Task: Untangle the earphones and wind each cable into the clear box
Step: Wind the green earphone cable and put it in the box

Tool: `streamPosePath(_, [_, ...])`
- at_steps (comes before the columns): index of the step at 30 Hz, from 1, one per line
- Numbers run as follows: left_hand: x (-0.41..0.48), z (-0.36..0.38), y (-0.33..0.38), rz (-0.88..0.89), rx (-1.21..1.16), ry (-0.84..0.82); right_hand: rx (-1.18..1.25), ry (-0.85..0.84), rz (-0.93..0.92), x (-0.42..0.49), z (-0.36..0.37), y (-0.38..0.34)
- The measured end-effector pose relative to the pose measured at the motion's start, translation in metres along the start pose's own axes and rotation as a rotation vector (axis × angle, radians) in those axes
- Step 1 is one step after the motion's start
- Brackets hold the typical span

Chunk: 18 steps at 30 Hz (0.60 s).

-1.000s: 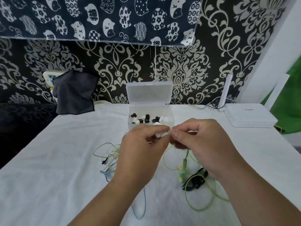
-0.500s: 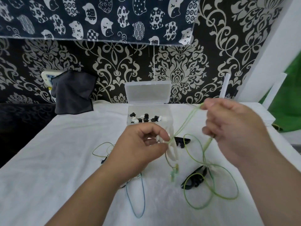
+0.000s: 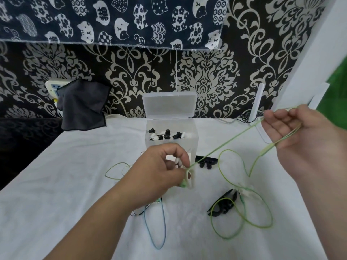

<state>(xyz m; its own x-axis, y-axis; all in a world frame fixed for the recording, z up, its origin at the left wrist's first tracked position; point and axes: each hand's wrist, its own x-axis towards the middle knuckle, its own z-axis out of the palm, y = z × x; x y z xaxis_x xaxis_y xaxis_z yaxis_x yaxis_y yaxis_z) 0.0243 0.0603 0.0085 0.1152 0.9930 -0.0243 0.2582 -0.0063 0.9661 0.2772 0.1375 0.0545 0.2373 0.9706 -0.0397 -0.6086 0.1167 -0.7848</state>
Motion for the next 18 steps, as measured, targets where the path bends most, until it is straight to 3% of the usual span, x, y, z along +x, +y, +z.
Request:
streamPosePath(4, [-0.002, -0.002, 0.003, 0.01, 0.025, -0.006, -0.349, 0.16, 0.03, 0.009, -0.013, 0.006])
streamPosePath(7, [-0.005, -0.001, 0.007, 0.024, 0.007, -0.025, -0.87, 0.296, -0.087, 0.01, -0.023, 0.012])
streamPosePath(9, [-0.005, 0.0, 0.009, 0.036, -0.009, -0.025, -1.224, 0.259, -0.207, 0.003, -0.021, 0.016])
streamPosePath(12, [-0.006, 0.003, 0.013, 0.054, -0.005, -0.017, -1.134, -0.134, -0.204, -0.019, 0.0, 0.025])
streamPosePath(15, [-0.006, 0.004, 0.016, 0.068, -0.014, -0.009, -0.947, -0.601, 0.146, -0.043, 0.015, 0.041])
streamPosePath(18, [-0.006, 0.002, 0.017, 0.083, 0.007, 0.01, -0.952, -0.892, 0.359, -0.052, 0.015, 0.049])
